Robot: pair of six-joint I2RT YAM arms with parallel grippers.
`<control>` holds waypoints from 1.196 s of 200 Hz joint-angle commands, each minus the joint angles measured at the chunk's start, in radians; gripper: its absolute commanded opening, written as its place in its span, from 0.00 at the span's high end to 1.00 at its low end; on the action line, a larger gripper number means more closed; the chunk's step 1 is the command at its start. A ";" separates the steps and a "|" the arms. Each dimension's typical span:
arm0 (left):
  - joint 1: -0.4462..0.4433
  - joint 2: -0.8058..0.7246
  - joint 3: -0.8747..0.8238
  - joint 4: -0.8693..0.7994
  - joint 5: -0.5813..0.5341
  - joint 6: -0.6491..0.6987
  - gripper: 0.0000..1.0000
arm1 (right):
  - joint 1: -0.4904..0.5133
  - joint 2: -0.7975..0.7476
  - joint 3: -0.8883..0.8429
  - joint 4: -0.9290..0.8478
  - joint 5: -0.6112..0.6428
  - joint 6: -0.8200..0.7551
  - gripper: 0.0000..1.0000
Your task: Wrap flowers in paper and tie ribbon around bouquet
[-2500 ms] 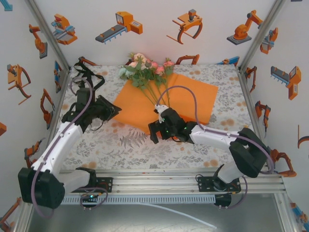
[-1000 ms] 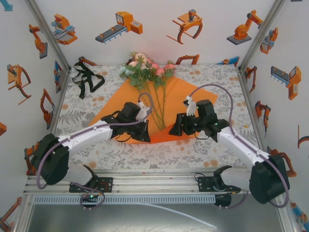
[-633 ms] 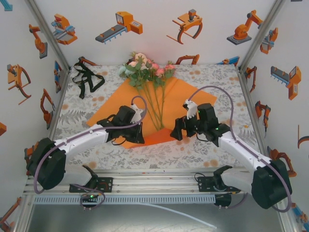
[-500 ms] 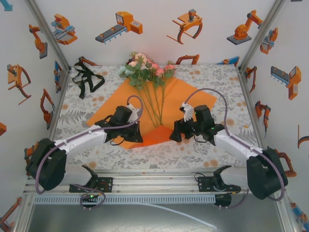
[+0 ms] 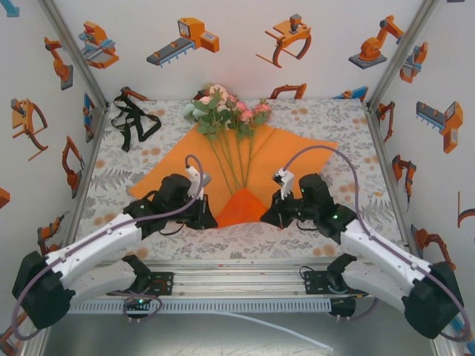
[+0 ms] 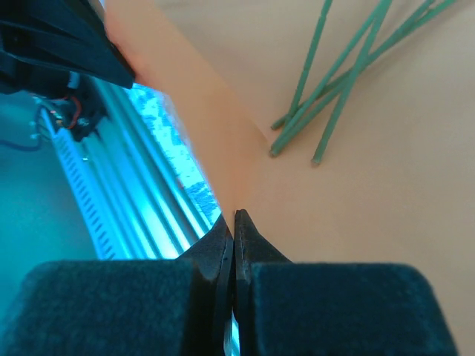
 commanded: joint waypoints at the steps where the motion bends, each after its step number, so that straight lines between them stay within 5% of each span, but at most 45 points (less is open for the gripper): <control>1: -0.038 -0.093 0.010 -0.073 -0.052 -0.023 1.00 | 0.013 -0.096 -0.002 -0.078 0.043 0.093 1.00; 34: -0.031 -0.137 -0.002 -0.052 -0.148 -0.016 1.00 | 0.014 -0.134 0.014 -0.085 0.110 0.083 1.00; 71: 0.002 -0.010 0.043 -0.029 -0.273 -0.033 1.00 | 0.013 0.031 0.080 0.002 0.251 0.026 1.00; 138: 0.103 0.110 -0.029 0.145 -0.248 -0.028 1.00 | -0.027 0.396 0.156 0.131 0.346 -0.047 1.00; 153: 0.111 0.150 -0.036 0.181 -0.217 -0.012 1.00 | -0.040 0.453 0.147 0.184 0.362 -0.044 0.93; 179: 0.117 0.242 -0.029 0.191 -0.236 -0.010 1.00 | -0.090 0.544 0.173 0.212 0.317 0.006 0.63; 201: 0.120 0.266 -0.038 0.207 -0.285 -0.022 1.00 | -0.115 0.510 0.222 0.092 0.362 0.051 0.55; 239: 0.140 0.270 -0.055 0.250 -0.299 -0.042 1.00 | -0.055 0.238 0.162 -0.012 0.380 0.134 0.50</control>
